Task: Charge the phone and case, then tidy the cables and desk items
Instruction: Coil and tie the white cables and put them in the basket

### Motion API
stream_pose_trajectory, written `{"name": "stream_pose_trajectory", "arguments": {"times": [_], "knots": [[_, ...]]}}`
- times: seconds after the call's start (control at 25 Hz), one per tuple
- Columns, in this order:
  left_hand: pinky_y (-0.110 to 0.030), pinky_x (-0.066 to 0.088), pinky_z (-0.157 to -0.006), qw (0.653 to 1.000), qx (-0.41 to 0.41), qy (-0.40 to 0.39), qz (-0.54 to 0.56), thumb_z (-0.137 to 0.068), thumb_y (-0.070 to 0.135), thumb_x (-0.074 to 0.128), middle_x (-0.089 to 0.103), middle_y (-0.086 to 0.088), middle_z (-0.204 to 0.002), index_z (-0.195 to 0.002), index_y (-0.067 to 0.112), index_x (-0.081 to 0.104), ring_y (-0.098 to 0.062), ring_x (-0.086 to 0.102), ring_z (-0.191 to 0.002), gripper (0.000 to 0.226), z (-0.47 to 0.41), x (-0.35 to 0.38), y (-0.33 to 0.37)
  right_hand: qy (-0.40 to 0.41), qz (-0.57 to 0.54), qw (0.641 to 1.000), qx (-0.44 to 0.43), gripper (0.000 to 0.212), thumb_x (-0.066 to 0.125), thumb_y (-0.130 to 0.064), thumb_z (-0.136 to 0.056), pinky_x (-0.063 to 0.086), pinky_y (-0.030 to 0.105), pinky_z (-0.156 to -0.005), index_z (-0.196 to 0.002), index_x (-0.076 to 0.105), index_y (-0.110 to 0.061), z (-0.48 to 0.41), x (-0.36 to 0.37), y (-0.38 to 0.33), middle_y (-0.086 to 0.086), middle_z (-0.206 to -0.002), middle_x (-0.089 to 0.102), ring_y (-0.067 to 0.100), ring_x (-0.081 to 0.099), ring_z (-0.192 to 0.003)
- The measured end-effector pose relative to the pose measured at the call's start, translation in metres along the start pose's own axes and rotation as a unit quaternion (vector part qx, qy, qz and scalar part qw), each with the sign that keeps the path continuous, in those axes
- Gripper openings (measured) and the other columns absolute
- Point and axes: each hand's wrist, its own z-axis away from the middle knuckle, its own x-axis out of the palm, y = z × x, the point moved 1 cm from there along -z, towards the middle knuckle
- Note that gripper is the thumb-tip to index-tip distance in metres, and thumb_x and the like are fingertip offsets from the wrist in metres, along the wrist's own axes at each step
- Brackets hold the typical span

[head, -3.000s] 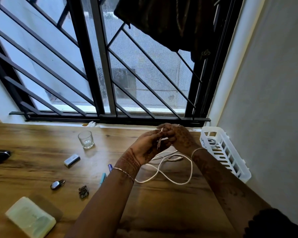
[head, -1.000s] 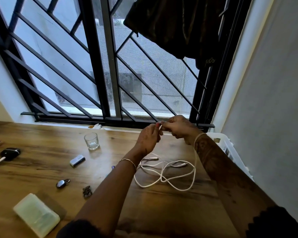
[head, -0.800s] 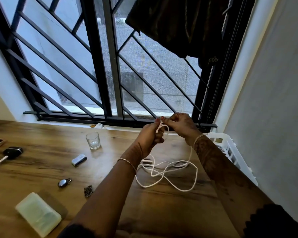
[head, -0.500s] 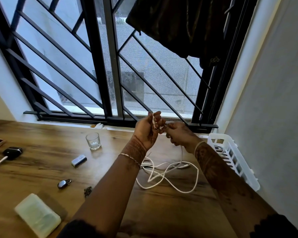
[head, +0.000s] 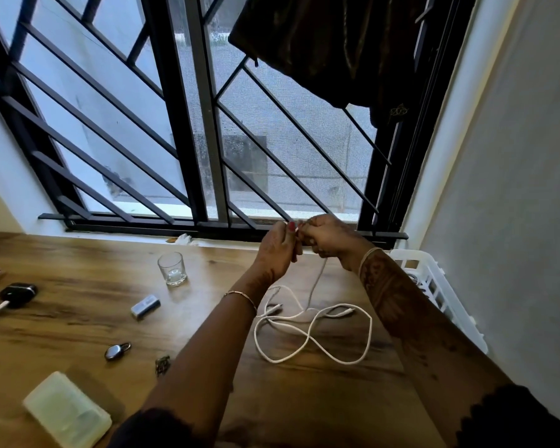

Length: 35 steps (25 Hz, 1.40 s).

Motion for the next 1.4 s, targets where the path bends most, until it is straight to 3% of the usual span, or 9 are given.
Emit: {"name": "stream_pose_trajectory", "arguments": {"times": [0.12,0.24,0.36,0.52,0.72,0.92,1.08,1.24,1.4], "knots": [[-0.033,0.038,-0.063,0.999,-0.016,-0.004,0.031,-0.103,0.037,0.026,0.052,-0.005,-0.060,-0.080,0.004,0.059,-0.018,0.045,-0.054,0.052,-0.002,-0.006,0.008,0.061,0.013,0.997,-0.039,0.032,0.056,-0.034,-0.093,0.038,0.023,-0.050,-0.073,0.063,-0.009,-0.007,-0.003,-0.006,-0.001,-0.057,0.051,0.011,0.049,-0.050],[-0.020,0.042,-0.054,0.969,-0.099,-0.038,0.223,-0.102,0.039,0.035,0.054,-0.005,-0.064,-0.084,0.003,0.060,-0.009,0.044,-0.047,0.047,-0.003,-0.011,0.016,0.122,-0.046,0.990,-0.055,0.032,0.061,-0.035,-0.090,0.039,0.025,-0.053,-0.065,0.060,-0.014,-0.011,-0.001,-0.008,0.005,-0.065,0.055,0.015,0.046,-0.053],[-0.010,0.032,-0.037,0.857,-0.168,-0.082,0.480,-0.102,0.038,0.033,0.036,0.003,-0.044,-0.076,0.006,0.052,-0.003,0.029,-0.031,0.045,0.000,-0.014,0.027,0.179,-0.128,0.974,-0.048,0.036,0.065,-0.035,-0.087,0.033,0.024,-0.046,-0.060,0.051,-0.016,-0.013,0.001,-0.008,0.002,-0.056,0.047,0.013,0.039,-0.045],[-0.020,0.055,-0.054,0.752,-0.161,-0.050,0.637,-0.104,0.030,0.028,0.057,-0.005,-0.059,-0.092,-0.002,0.055,-0.011,0.055,-0.049,0.043,-0.002,-0.016,0.038,0.146,-0.079,0.986,-0.023,0.030,0.062,-0.032,-0.090,0.034,0.022,-0.045,-0.065,0.056,-0.015,-0.014,-0.001,-0.003,0.003,-0.059,0.050,0.014,0.040,-0.046],[-0.027,0.051,-0.069,0.811,-0.123,0.011,0.571,-0.104,0.022,0.027,0.070,-0.005,-0.085,-0.097,0.001,0.061,-0.014,0.068,-0.083,0.040,-0.008,-0.012,0.039,0.034,0.025,0.999,0.019,0.022,0.064,-0.027,-0.086,0.027,0.020,-0.043,-0.085,0.068,-0.006,-0.010,0.000,-0.001,0.002,-0.057,0.046,0.013,0.036,-0.044],[-0.026,0.050,-0.075,0.868,-0.100,0.025,0.486,-0.104,0.015,0.029,0.059,-0.011,-0.129,-0.124,-0.004,0.056,-0.018,0.051,-0.128,0.039,-0.010,-0.006,0.030,-0.063,0.127,0.990,0.027,0.023,0.068,-0.018,-0.081,0.023,0.017,-0.037,-0.063,0.058,-0.008,-0.002,-0.007,-0.013,0.003,-0.056,0.042,0.013,0.030,-0.041],[-0.023,0.045,-0.086,0.877,-0.141,0.079,0.452,-0.100,0.003,0.034,0.059,-0.013,-0.129,-0.127,-0.005,0.054,-0.018,0.054,-0.120,0.035,-0.009,-0.002,0.023,-0.130,0.212,0.967,0.046,0.022,0.063,-0.016,-0.084,0.025,0.018,-0.038,-0.095,0.070,0.002,0.004,-0.003,-0.016,0.003,-0.063,0.047,0.012,0.032,-0.044],[-0.037,0.041,-0.084,0.913,-0.173,0.028,0.369,-0.103,0.025,0.034,0.053,-0.020,-0.105,-0.115,-0.005,0.054,-0.028,0.050,-0.096,0.038,0.000,0.003,0.022,-0.145,0.221,0.964,0.029,0.013,0.062,-0.019,-0.084,0.026,0.018,-0.038,-0.077,0.071,-0.013,0.004,-0.004,-0.011,0.000,-0.063,0.046,0.011,0.033,-0.047],[-0.043,0.042,-0.090,0.961,-0.167,-0.081,0.204,-0.099,0.052,0.015,0.057,-0.024,-0.101,-0.112,-0.011,0.056,-0.028,0.050,-0.091,0.076,0.007,-0.002,0.019,-0.172,0.185,0.967,0.040,0.018,0.060,-0.019,-0.086,0.025,0.017,-0.038,-0.069,0.065,-0.014,0.002,-0.001,-0.001,0.000,-0.061,0.045,0.009,0.033,-0.044]]}}
